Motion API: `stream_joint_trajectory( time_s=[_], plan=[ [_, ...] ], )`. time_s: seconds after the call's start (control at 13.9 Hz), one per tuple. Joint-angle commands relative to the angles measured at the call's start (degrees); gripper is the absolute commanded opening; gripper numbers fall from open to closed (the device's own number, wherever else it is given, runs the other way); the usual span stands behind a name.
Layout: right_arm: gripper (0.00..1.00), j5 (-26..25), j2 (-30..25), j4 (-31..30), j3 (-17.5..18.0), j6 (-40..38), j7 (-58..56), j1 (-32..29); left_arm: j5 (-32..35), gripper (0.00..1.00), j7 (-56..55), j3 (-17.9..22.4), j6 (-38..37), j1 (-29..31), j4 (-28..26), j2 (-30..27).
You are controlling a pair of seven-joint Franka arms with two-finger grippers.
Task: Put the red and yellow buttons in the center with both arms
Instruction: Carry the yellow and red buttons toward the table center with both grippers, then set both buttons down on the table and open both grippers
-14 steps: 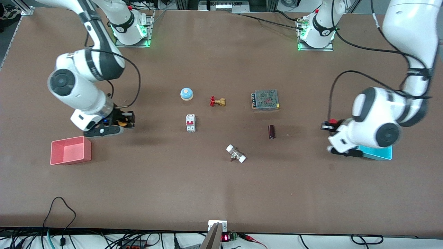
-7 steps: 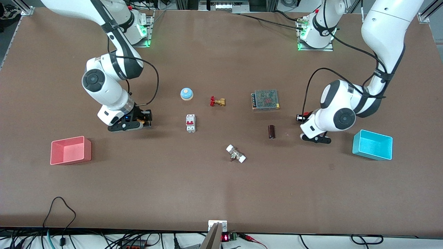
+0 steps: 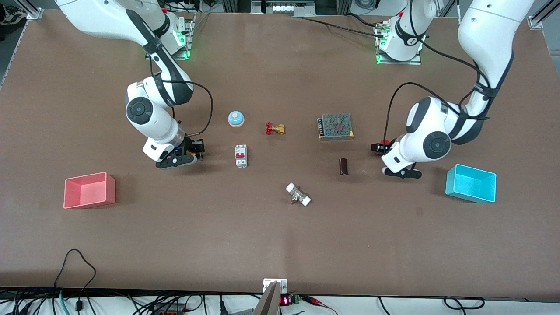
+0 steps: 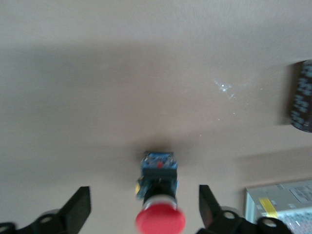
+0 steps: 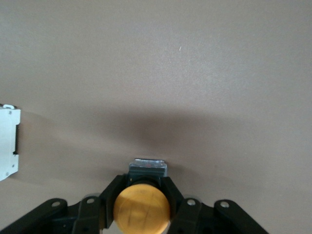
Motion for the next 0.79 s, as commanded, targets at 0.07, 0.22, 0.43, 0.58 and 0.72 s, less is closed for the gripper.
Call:
stream_joint_trajectory(
  time_s=[0.07, 0.22, 0.43, 0.58, 0.72],
  plan=[
    [0.46, -1.1, 1.3, 0.6, 0.2, 1.1, 1.2, 0.1, 0.9, 1.0, -0.3, -0.6, -14.9, 0.6, 13.7, -3.2],
    [0.69, -1.1, 1.2, 1.3, 0.2, 0.9, 0.9, 0.1, 2.6, 1.0, 0.1, -0.8, -21.7, 0.5, 21.7, -3.2],
    [1.0, -0.3, -0.4, 6.5, 0.2, -5.3, 0.5, -0.8, 6.9, 1.0, 4.5, -2.0, -33.4, 0.4, 33.3, -3.2],
    [1.0, 0.3, -1.2, 14.4, 0.2, -16.8, 0.4, -1.8, 6.0, 1.0, 9.7, -1.3, -36.4, 0.8, 39.0, -3.2],
    [1.0, 4.5, -3.2, 22.0, 0.0, -27.1, 0.0, -3.9, 2.1, 1.0, 12.6, 4.5, -32.0, -0.3, 34.0, -10.7]
  ],
)
